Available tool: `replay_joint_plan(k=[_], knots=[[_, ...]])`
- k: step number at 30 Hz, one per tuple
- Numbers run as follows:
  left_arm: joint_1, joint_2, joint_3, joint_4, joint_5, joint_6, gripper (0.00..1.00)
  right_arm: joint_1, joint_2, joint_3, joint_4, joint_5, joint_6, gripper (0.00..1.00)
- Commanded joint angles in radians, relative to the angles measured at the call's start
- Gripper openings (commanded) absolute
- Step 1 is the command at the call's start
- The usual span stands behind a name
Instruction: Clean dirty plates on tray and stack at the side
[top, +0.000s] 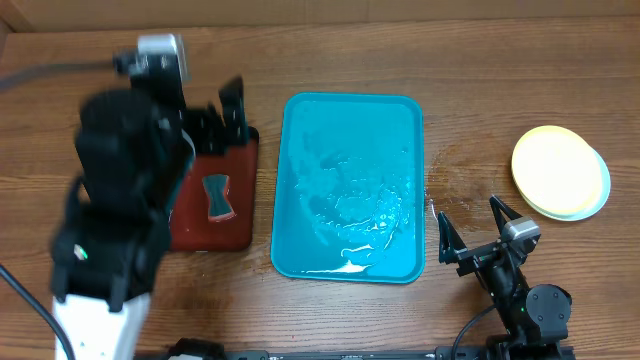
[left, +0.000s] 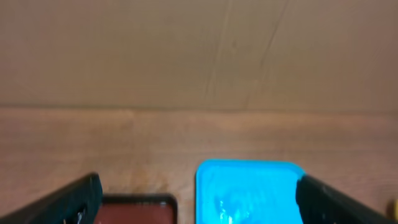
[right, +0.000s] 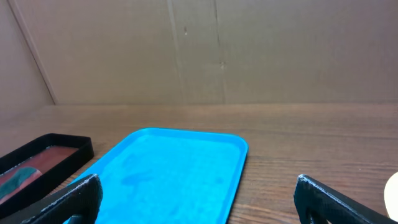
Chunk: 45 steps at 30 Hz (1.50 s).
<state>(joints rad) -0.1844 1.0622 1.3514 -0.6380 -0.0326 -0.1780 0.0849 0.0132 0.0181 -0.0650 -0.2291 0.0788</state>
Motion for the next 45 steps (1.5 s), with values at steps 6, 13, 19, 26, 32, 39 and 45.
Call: replay_joint_plan(k=[6,13,19,26,32,39,45], knots=[[0.046,-0.392,-0.566,0.299,-0.018,0.007,1.0,-0.007,-0.01,-0.01,0.005,0.001,0.007,1.0],[0.106,-0.758,-0.939,0.464,-0.019,-0.029,1.0,-0.007,-0.01,-0.01,0.005,0.002,0.007,1.0],[0.142,-1.033,-1.17,0.504,-0.019,-0.05,1.0,-0.007,-0.01,-0.01,0.005,0.002,0.007,1.0],[0.151,-1.059,-1.347,0.615,-0.022,-0.089,1.0,-0.007,-0.01,-0.01,0.005,0.001,0.007,1.0],[0.152,-1.059,-1.347,0.567,-0.02,-0.088,1.0,-0.007,-0.01,-0.01,0.005,0.002,0.007,1.0],[0.152,-1.057,-1.347,0.566,-0.02,-0.088,1.0,-0.007,-0.01,-0.01,0.005,0.001,0.007,1.0],[0.152,-1.057,-1.347,0.566,-0.02,-0.088,1.0,-0.007,-0.01,-0.01,0.005,0.002,0.007,1.0]])
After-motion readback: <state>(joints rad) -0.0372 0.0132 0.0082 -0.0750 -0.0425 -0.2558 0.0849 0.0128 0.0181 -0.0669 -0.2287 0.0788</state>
